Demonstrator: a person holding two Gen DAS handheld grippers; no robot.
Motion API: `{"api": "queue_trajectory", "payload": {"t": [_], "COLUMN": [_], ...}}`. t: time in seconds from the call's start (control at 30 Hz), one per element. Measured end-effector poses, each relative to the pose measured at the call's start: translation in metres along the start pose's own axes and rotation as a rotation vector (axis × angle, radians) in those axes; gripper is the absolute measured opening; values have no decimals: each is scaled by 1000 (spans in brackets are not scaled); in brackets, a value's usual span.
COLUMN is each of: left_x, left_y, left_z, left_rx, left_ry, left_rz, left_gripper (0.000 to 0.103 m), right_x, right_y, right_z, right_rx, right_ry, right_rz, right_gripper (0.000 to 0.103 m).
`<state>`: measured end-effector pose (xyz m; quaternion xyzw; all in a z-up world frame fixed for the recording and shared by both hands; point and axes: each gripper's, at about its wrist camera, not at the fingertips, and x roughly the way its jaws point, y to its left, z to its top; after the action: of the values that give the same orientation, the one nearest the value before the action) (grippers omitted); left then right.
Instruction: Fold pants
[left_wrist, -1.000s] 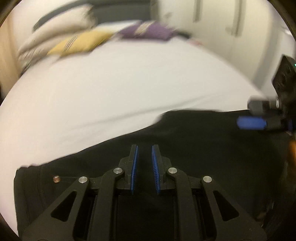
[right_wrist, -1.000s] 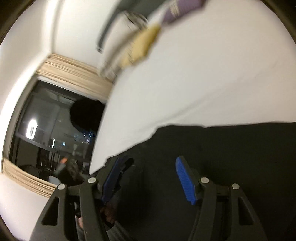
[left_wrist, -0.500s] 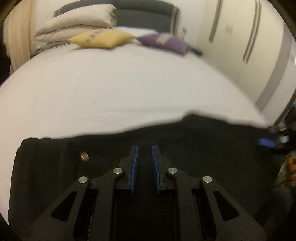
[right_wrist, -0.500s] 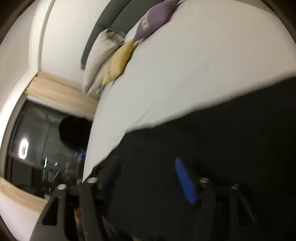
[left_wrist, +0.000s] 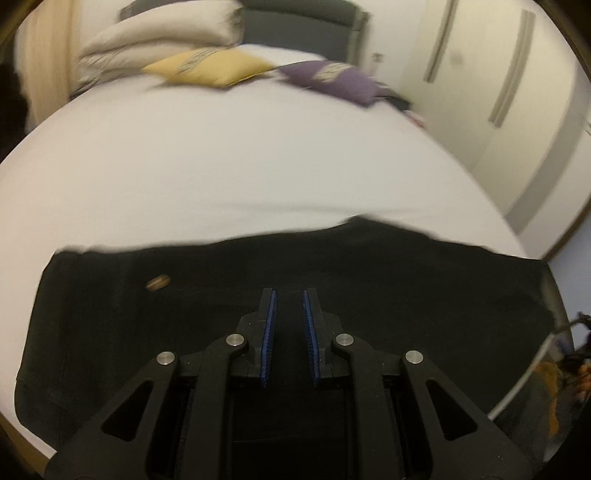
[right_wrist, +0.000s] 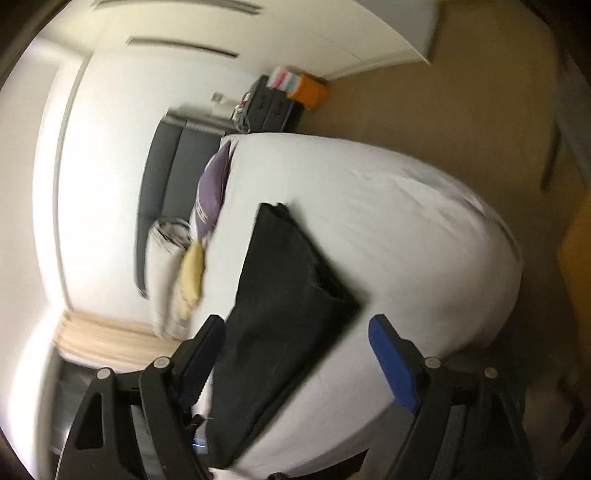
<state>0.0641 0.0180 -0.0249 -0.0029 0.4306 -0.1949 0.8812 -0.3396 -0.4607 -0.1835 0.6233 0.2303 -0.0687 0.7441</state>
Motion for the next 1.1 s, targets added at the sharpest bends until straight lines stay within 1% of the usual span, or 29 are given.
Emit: {"api": "queue_trajectory", "payload": {"t": [0.03, 0.1, 0.17, 0.2, 0.23, 0.3, 0.4, 0.47, 0.53, 0.63, 0.7, 0.73, 0.93, 0.97, 1.03, 1.07, 1.1], "left_x": [-3, -4, -1, -1, -3, 3, 15, 16, 18, 14, 12, 18, 29, 29, 32, 32, 33], "left_y": [-17, -55, -95, -114, -123, -153, -179, -191, -207, -217, -215, -214, -216, -216, -214, -214, -213], "left_z": [6, 14, 18, 18, 13, 5, -6, -18, -37, -54, -59, -61, -61, -63, -69, -71, -71], "left_rx": [21, 64, 104, 124, 139, 169, 185, 192, 208, 231, 232, 229, 210, 210, 207, 203, 201], "left_ry": [-5, -2, 20, 37, 47, 69, 107, 134, 160, 180, 188, 190, 208, 209, 214, 216, 218], "left_rz": [-36, -107, -167, -193, -210, -247, -293, -318, -340, -357, -364, -363, -374, -376, -382, -386, -388], "left_gripper": [14, 14, 14, 14, 14, 14, 14, 14, 14, 14, 14, 14, 14, 14, 14, 14, 14], "right_x": [3, 9, 28, 36, 36, 37, 52, 58, 56, 60, 57, 58, 66, 66, 67, 69, 73], "right_y": [-11, -26, -34, -31, -30, -26, -18, -13, -20, -26, -25, -24, -19, -19, -15, -15, -15], "right_z": [-1, 3, 1, 1, 1, 5, 7, 10, 6, 6, 5, 5, 9, 9, 10, 11, 11], "right_rx": [36, 85, 107, 113, 114, 117, 105, 104, 119, 186, 181, 177, 182, 180, 168, 167, 172], "right_ry": [11, 25, 52, 43, 34, 28, 25, 23, 22, -6, -8, -10, -35, -37, -31, -23, -13], "right_rz": [26, 35, 86, 87, 97, 120, 150, 160, 198, 261, 264, 264, 296, 292, 268, 253, 229], "right_gripper": [83, 83, 83, 83, 83, 83, 83, 83, 83, 83, 83, 83, 82, 79, 62, 43, 27]}}
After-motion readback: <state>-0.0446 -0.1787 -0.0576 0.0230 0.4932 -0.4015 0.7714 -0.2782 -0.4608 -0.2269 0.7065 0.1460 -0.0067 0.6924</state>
